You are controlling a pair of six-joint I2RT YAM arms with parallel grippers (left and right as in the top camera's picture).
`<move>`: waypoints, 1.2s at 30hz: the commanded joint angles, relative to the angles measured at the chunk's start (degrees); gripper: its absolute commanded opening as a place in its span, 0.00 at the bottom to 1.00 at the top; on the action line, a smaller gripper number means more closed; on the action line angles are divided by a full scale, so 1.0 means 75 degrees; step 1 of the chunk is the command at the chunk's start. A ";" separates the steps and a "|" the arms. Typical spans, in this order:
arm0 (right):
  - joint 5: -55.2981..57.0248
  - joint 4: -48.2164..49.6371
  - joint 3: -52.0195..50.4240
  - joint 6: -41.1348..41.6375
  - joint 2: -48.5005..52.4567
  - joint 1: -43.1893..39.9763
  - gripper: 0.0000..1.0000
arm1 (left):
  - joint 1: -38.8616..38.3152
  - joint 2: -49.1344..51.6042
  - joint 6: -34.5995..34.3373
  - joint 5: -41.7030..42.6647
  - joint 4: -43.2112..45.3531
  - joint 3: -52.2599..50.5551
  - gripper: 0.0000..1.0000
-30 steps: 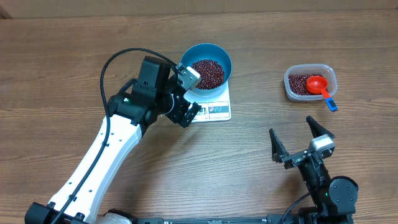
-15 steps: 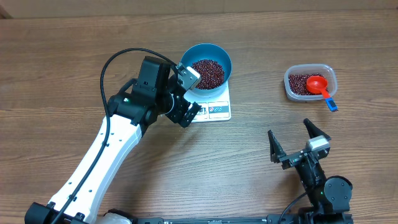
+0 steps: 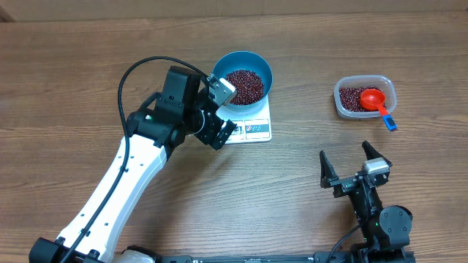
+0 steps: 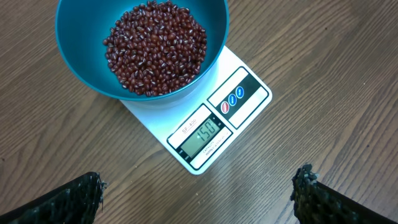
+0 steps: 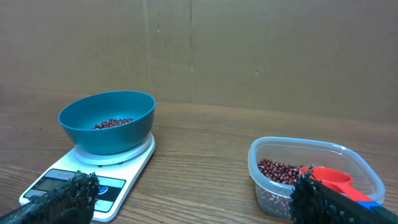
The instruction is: Scoop item into bowl and weigh 150g on scale
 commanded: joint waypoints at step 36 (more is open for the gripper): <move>0.0530 -0.0029 -0.0082 0.0047 -0.0090 0.0035 1.00 | -0.0003 -0.0003 0.0026 -0.0041 0.0026 0.0160 1.00</move>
